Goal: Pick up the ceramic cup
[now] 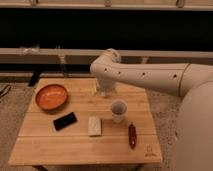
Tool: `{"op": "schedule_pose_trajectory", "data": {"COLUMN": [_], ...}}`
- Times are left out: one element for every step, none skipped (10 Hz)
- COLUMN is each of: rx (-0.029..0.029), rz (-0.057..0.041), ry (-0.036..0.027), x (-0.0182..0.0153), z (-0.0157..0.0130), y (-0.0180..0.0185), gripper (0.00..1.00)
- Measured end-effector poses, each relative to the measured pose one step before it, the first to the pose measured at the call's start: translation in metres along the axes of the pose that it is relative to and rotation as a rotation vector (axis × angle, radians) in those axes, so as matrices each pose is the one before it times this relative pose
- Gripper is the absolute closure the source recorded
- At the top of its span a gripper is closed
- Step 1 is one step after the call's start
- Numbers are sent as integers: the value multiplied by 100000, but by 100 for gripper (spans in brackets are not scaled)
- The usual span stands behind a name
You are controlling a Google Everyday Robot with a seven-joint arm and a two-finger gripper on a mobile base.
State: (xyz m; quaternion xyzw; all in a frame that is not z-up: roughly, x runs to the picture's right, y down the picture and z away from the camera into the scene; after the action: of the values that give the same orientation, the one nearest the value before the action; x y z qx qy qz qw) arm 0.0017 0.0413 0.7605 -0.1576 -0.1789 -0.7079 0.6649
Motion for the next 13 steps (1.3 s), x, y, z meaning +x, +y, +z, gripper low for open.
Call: {"op": "schedule_pose_trajectory", "data": {"rx": [68,505,259,-52,0,41,-28,-164,-212,-222,-528,-604,-839], "rz": [154,652,854,389,140,-60,-25,-239,-166,314,459,755,707], "ry": [-1748,-2201,-1690,-963,-1125,-1149,-749,-626,-814,-767,-775,-1140,-1175], "x": [-1126,-977,-475,-146,-92,128,310,166,59,46,6,-5,-58], "z": [689,1471,1598,766,779,872,696,303,161,107,106,44,45], "y": [85,373,596,290,238,152,47,-45,32,52,139,151,203], "gripper": [20,20,20,20,20,20,20,21,26,38,46,56,65]}}
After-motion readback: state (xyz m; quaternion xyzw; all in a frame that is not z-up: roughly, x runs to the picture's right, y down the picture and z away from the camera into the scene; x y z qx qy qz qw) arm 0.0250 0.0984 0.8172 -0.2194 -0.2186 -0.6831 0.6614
